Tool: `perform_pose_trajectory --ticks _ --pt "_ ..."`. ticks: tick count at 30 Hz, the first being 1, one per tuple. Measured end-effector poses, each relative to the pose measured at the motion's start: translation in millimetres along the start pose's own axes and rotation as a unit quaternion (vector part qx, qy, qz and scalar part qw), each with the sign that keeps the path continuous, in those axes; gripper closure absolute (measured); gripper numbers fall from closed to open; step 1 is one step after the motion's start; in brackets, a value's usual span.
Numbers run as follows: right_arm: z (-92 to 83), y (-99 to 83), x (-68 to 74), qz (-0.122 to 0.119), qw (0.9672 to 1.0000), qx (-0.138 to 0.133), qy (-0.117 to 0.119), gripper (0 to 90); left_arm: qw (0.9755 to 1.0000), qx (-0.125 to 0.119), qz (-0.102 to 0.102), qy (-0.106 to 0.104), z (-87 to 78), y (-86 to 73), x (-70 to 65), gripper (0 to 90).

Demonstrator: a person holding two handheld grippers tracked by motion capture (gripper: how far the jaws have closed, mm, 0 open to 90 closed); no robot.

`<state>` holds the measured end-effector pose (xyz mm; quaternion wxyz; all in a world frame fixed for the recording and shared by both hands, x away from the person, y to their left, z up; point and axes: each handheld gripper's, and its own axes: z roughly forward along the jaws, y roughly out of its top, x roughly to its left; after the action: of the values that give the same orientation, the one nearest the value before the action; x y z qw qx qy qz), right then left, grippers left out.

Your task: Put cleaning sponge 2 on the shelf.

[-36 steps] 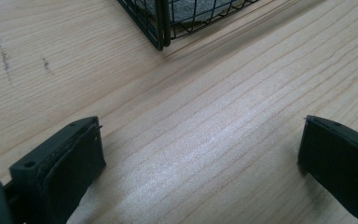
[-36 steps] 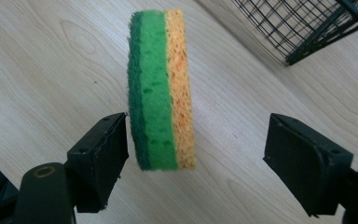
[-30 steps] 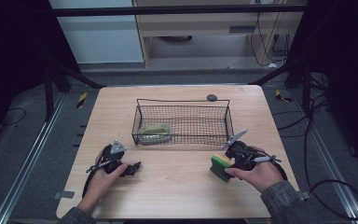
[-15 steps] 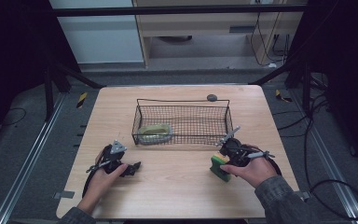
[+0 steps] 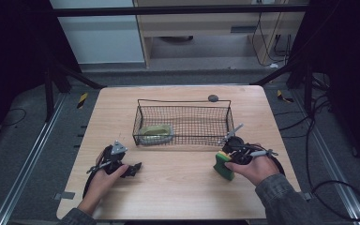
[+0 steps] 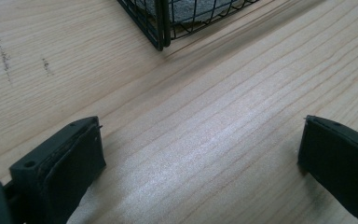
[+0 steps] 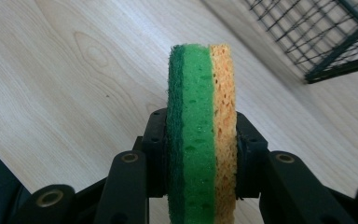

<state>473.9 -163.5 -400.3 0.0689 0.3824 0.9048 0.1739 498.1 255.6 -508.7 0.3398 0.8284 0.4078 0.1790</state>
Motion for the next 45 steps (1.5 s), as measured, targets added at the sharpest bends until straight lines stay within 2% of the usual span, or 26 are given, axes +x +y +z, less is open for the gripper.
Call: perform_pose_trajectory --ticks 6,10,11,12,16,19,23,31,34,45 --pt "-21.6 -5.8 -24.0 0.012 0.9995 -0.023 -0.018 64.1 1.0000 0.000 0.000 0.000 0.0 0.0 0.0 0.0" --pt "-34.9 -9.9 -50.1 0.027 0.9985 -0.033 -0.033 64.1 1.0000 0.000 0.000 0.000 0.0 0.0 0.0 0.0" --pt "-34.9 -9.9 -50.1 0.027 0.9985 -0.033 -0.033 64.1 1.0000 0.000 0.000 0.000 0.0 0.0 0.0 0.0" --pt "-41.2 -9.7 -63.4 0.035 0.9978 -0.037 -0.043 64.2 1.0000 0.000 0.000 0.000 0.0 0.0 0.0 0.0" --pt "-52.9 -5.7 -82.8 0.052 0.9956 -0.049 -0.061 64.1 1.0000 0.000 0.000 0.000 0.0 0.0 0.0 0.0" --pt "-61.1 -0.6 -92.2 0.057 0.9940 -0.057 -0.074 64.1 1.0000 0.000 0.000 0.000 0.0 0.0 0.1 0.0" --pt "-71.2 7.5 -101.7 0.061 0.9916 -0.076 -0.084 64.1 1.0000 0.000 0.000 0.000 0.0 0.0 0.1 0.0" --pt "-86.0 24.8 -113.4 0.070 0.9874 -0.110 -0.089 64.2 1.0000 -0.002 -0.001 -0.001 0.4 0.0 -0.1 0.0" --pt "-89.9 30.5 -115.6 0.077 0.9858 -0.120 -0.088 64.1 1.0000 -0.002 0.000 0.000 0.4 0.1 0.1 0.0" --pt "-97.6 49.2 -116.5 0.079 0.9831 -0.138 -0.090 64.3 1.0000 -0.002 0.000 0.000 0.4 0.3 0.2 0.0"
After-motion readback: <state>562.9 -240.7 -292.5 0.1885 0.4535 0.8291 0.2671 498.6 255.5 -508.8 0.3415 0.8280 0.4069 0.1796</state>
